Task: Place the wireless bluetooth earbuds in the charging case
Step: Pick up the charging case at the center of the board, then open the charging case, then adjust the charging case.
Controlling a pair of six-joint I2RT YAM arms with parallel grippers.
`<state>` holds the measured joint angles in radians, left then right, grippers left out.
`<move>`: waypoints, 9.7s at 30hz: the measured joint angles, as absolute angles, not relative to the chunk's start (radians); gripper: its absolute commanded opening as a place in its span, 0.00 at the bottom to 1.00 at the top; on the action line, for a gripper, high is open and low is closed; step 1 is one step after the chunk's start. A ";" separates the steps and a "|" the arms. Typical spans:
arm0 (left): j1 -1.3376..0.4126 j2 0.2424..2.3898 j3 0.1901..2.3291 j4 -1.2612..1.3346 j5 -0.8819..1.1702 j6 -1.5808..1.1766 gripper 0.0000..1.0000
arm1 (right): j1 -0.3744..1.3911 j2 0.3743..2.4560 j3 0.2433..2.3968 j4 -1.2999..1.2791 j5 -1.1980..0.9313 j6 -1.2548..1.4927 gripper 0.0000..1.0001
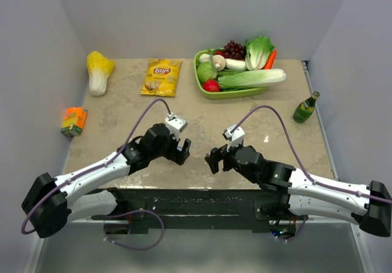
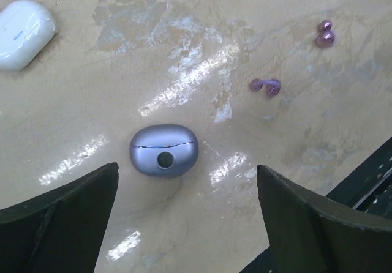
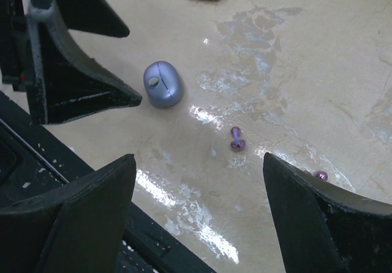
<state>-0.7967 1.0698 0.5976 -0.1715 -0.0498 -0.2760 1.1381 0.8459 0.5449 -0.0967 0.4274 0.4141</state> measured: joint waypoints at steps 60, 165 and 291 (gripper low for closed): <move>-0.754 1.526 0.735 -0.190 -0.115 -0.201 0.73 | 1.139 0.796 0.536 -0.118 0.376 0.411 0.87; -1.094 1.116 0.059 1.262 -0.059 0.258 0.00 | 1.105 1.034 0.855 -0.239 0.322 0.437 0.68; -0.969 1.019 0.475 0.640 0.390 -0.200 0.62 | 1.473 1.048 0.993 -0.389 0.897 -0.166 0.00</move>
<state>-0.9691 1.0191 0.4751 0.6403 0.3904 -0.2005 1.4727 1.0485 0.9928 -0.3893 0.8970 -0.1658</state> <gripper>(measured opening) 0.642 0.060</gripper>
